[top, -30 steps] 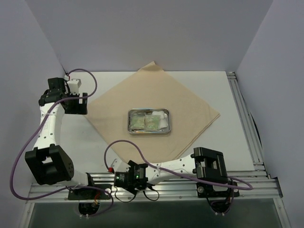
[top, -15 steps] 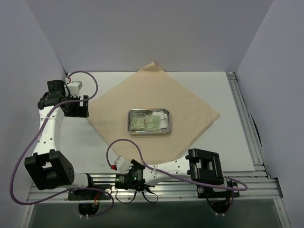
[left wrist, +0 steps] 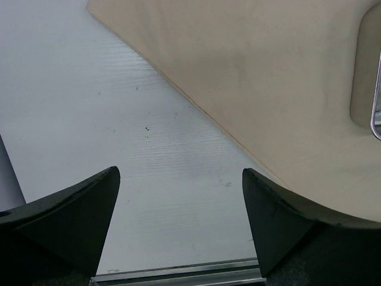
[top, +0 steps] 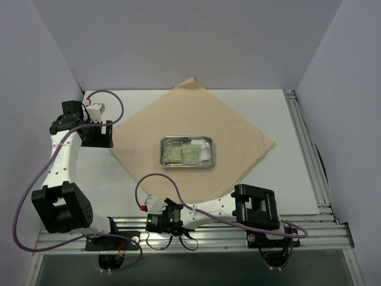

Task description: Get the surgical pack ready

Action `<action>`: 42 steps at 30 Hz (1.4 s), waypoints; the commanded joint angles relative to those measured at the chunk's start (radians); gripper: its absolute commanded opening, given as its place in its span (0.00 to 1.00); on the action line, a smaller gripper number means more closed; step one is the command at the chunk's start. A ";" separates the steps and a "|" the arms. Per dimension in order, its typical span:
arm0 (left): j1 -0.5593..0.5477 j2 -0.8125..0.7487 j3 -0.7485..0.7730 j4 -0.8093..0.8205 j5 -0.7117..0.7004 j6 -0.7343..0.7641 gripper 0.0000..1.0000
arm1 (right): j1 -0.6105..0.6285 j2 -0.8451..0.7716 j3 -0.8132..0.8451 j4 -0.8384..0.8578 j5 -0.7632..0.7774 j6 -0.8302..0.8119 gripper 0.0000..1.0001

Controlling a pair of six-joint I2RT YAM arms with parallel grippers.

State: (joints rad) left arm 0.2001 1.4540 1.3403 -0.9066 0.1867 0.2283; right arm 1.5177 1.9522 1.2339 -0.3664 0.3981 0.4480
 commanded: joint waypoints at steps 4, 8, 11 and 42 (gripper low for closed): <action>0.007 0.011 -0.003 0.034 0.023 0.005 0.93 | 0.019 -0.018 -0.037 -0.043 -0.013 0.004 0.39; 0.007 0.014 0.000 0.032 0.037 0.011 0.93 | 0.024 -0.022 -0.042 -0.065 0.001 0.018 0.31; 0.007 0.020 0.005 0.028 0.048 0.009 0.93 | 0.004 -0.013 -0.036 -0.071 0.039 0.012 0.13; -0.128 0.317 0.310 -0.005 0.335 0.016 0.89 | -0.711 0.072 0.427 0.238 -0.131 -0.810 0.00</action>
State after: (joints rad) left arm 0.0807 1.7218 1.5803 -0.9092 0.4404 0.2237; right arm 0.8513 1.9537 1.5879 -0.1684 0.3168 -0.2661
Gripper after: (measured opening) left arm 0.897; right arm 0.021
